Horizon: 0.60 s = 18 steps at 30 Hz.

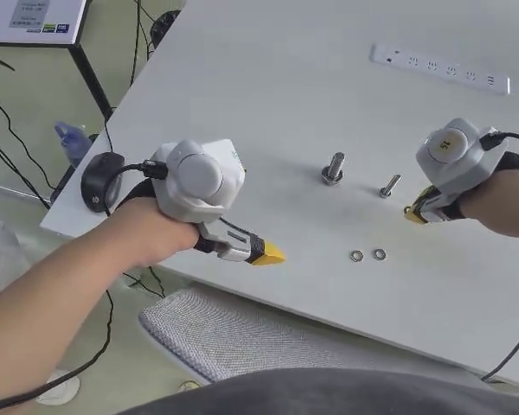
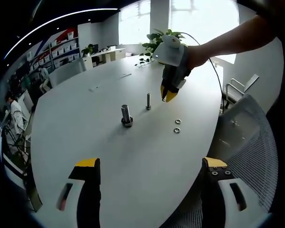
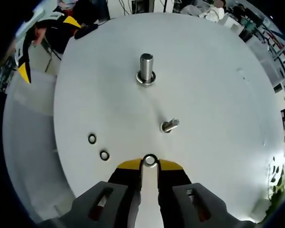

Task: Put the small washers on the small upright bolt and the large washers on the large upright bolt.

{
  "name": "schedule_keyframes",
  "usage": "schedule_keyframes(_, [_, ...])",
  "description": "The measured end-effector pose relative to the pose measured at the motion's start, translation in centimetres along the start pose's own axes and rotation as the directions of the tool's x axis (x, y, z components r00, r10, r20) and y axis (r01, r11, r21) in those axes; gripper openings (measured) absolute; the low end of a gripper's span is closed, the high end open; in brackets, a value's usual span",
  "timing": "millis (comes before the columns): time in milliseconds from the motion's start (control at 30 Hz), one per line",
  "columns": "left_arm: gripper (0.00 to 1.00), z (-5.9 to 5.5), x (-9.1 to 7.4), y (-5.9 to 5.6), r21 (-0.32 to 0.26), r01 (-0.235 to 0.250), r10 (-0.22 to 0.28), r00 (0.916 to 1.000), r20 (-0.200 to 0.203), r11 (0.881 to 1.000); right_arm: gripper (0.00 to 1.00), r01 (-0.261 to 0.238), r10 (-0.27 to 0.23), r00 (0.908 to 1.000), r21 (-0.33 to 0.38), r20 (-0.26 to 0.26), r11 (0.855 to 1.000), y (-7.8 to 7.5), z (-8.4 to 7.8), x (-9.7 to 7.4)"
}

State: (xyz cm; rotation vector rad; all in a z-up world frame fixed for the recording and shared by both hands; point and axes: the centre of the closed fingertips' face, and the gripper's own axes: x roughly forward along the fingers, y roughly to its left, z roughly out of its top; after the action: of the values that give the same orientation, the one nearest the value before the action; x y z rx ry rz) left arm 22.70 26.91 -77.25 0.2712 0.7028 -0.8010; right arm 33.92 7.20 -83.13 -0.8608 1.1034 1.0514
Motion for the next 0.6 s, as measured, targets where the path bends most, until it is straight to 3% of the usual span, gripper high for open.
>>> schedule_keyframes(533, [0.89, 0.0, 0.1, -0.3, -0.007, 0.006, -0.006, 1.0, 0.007, 1.0, 0.12, 0.018, -0.02, 0.9979, 0.018, 0.062, 1.0, -2.6, 3.1, -2.1])
schedule_keyframes(600, [0.89, -0.2, 0.2, -0.4, -0.001, 0.007, -0.007, 1.0, -0.001, 1.0, 0.12, 0.017, -0.018, 0.9977, 0.02, 0.066, 1.0, -3.7, 3.5, -1.3])
